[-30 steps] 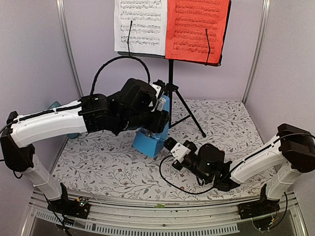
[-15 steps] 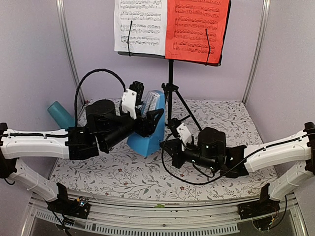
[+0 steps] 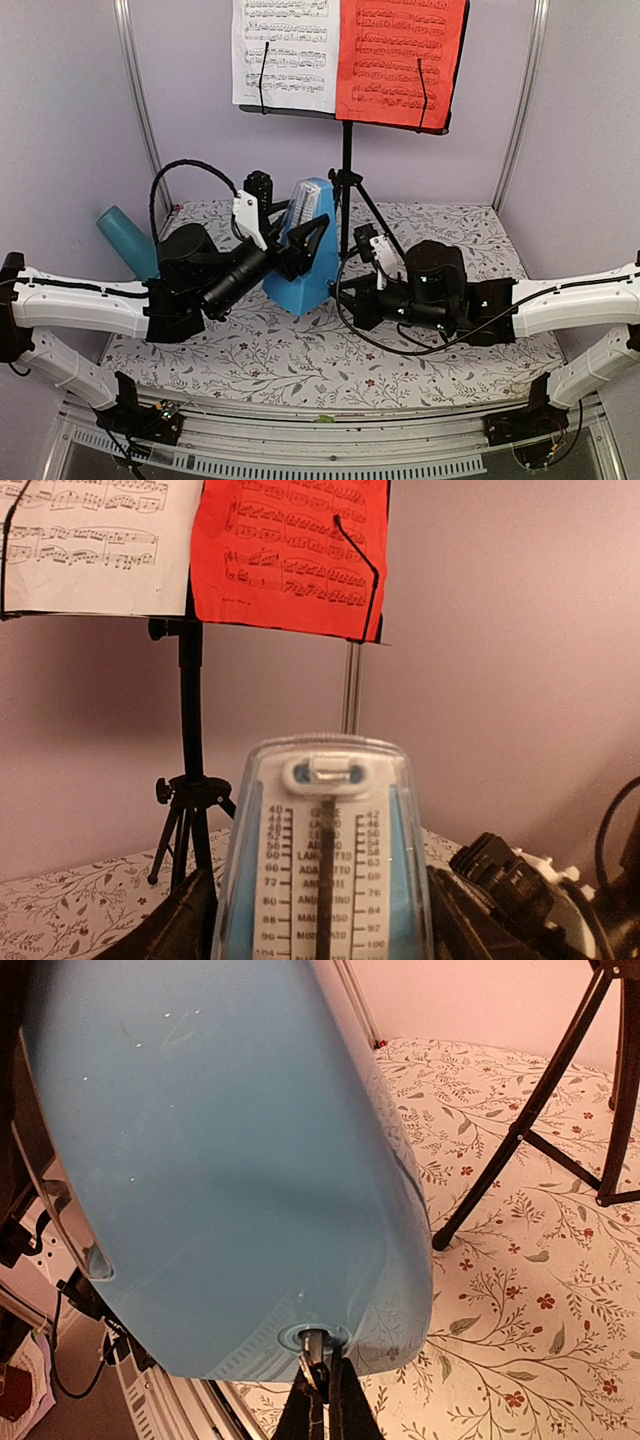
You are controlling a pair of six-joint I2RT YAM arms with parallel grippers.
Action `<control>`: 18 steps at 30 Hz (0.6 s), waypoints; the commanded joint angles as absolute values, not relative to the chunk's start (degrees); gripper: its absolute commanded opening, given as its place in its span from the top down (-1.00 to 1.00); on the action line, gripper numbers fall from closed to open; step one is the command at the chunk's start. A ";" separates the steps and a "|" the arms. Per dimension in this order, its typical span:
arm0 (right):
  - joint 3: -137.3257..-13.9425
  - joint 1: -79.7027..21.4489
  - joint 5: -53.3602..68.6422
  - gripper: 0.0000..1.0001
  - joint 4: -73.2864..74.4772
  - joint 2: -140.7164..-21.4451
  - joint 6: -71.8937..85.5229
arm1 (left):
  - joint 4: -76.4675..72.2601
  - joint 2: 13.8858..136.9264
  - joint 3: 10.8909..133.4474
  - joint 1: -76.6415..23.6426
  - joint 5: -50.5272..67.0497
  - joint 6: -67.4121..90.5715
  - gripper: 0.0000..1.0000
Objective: Set up the instrument practice props
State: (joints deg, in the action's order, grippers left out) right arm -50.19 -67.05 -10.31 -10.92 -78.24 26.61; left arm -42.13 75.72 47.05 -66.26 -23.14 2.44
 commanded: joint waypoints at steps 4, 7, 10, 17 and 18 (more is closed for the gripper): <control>-50.28 -64.07 -21.80 1.00 -18.66 -80.82 19.76 | -47.03 76.48 41.08 -68.58 -16.49 8.03 1.00; -46.61 -64.07 -22.76 1.00 -24.95 -82.87 12.97 | -48.66 78.11 38.12 -68.59 -16.61 9.41 1.00; -44.78 -64.02 -23.70 1.00 -29.38 -85.71 6.70 | -51.39 80.46 35.21 -68.62 -16.73 10.21 1.00; -41.70 -64.07 -24.88 1.00 -39.09 -92.52 -4.40 | -54.18 87.34 32.35 -68.55 -17.16 12.28 1.00; -41.52 -64.03 -24.65 1.00 -39.91 -93.77 -4.86 | -54.44 88.26 32.17 -68.49 -17.20 12.64 1.00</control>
State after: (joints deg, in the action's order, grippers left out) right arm -40.29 -64.16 -22.55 -22.74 -92.07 1.67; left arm -51.53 85.21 33.01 -66.35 -22.24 9.91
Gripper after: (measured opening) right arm 0.007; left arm 0.650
